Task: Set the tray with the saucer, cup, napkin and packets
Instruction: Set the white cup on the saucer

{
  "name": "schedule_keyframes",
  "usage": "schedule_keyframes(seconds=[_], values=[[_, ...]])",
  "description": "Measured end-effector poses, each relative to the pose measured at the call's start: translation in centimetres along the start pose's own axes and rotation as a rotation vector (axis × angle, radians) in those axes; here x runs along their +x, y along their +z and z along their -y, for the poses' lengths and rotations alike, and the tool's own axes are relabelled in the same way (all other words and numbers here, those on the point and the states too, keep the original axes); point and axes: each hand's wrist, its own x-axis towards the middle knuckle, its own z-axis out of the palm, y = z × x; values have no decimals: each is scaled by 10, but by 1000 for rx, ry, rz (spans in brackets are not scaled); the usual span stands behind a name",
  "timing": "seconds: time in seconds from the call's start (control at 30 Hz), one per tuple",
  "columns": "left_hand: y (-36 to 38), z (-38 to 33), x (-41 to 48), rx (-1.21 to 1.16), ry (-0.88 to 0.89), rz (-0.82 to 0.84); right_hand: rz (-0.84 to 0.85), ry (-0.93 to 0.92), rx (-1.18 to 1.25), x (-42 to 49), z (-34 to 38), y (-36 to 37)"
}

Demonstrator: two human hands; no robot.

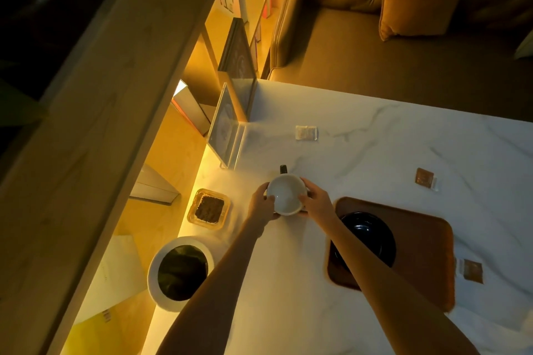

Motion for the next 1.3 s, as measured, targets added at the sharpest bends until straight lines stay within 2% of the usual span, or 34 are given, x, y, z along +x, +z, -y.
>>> schedule_keyframes(seconds=[0.23, 0.53, 0.67, 0.8, 0.93, 1.13, 1.3], values=[[47, -20, -32, 44, 137, 138, -46, -47, 18, -35, -5, -62], [133, -1, -71, 188, 73, 340, -98, 65, 40, -86, -64, -146], [153, 14, -82, 280, 77, 333, -94, 78, 57, -101, -87, -156], [162, 25, -87, 346, 80, 306, -73, 179, 279, -109, -99, -154], [164, 34, -90, 381, 88, 275, -77, 206, 349, -113, -109, -153], [166, 43, -96, 373, 57, 236, -57, 187, 258, -112, -119, -154], [168, 47, -98, 393, 67, 221, -41, 181, 277, -111, -128, -155]])
